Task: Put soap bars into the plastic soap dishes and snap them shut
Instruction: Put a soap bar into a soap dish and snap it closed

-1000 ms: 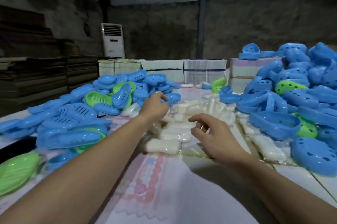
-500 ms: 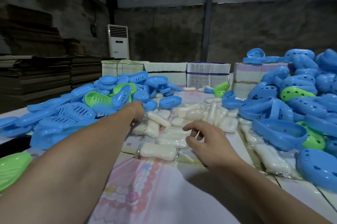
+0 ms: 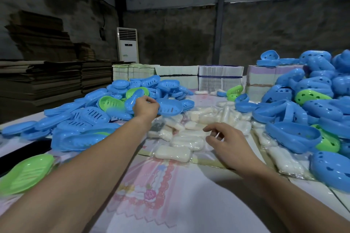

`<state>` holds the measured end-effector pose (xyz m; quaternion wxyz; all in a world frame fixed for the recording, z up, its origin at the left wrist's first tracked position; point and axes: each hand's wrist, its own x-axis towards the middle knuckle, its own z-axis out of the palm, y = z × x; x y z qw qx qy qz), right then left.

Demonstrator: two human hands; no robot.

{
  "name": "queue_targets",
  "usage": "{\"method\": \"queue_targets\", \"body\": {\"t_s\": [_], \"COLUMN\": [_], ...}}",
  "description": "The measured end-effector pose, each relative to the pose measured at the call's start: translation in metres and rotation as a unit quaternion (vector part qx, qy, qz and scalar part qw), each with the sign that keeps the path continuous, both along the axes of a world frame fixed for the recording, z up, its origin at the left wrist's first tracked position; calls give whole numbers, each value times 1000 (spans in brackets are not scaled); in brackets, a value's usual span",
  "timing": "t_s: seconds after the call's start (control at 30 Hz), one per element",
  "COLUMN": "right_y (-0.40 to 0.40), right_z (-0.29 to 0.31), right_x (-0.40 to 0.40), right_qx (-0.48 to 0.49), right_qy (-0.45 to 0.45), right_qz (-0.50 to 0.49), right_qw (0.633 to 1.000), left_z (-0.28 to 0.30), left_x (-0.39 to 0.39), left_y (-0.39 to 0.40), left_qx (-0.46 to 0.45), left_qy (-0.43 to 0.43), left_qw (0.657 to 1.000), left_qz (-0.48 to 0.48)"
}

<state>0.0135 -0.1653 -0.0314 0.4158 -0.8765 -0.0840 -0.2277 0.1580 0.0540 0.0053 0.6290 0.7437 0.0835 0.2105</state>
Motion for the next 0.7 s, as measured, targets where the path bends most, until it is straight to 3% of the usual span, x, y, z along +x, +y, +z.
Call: {"method": "queue_targets", "body": {"t_s": [0.07, 0.13, 0.23, 0.3, 0.43, 0.57, 0.7], "right_y": [-3, -5, -7, -7, 0, 12, 14], "right_z": [0, 0, -2, -3, -6, -9, -7], "right_x": [0, 0, 0, 0, -1, 3, 4], "right_qx": [-1, -2, -6, -36, -190, -322, -336], "right_qy": [1, 1, 0, 8, 64, 108, 74], "right_qz": [-10, -13, -18, -10, 47, 61, 27], "right_qw": [1000, 1000, 1000, 999, 979, 939, 938], "left_z": [8, 15, 13, 13, 17, 13, 9], "left_x": [-13, -32, -60, -69, -81, -86, -91], "left_y": [-11, -21, -28, -25, -13, -16, -29], "left_qx": [-126, -263, -473, -535, -601, -559, -526], "left_qy": [1, 5, 43, 70, 62, 104, 155], "left_qw": [991, 961, 870, 831, 786, 809, 806], "left_qz": [-44, -86, -136, -137, -130, -148, -220]}}
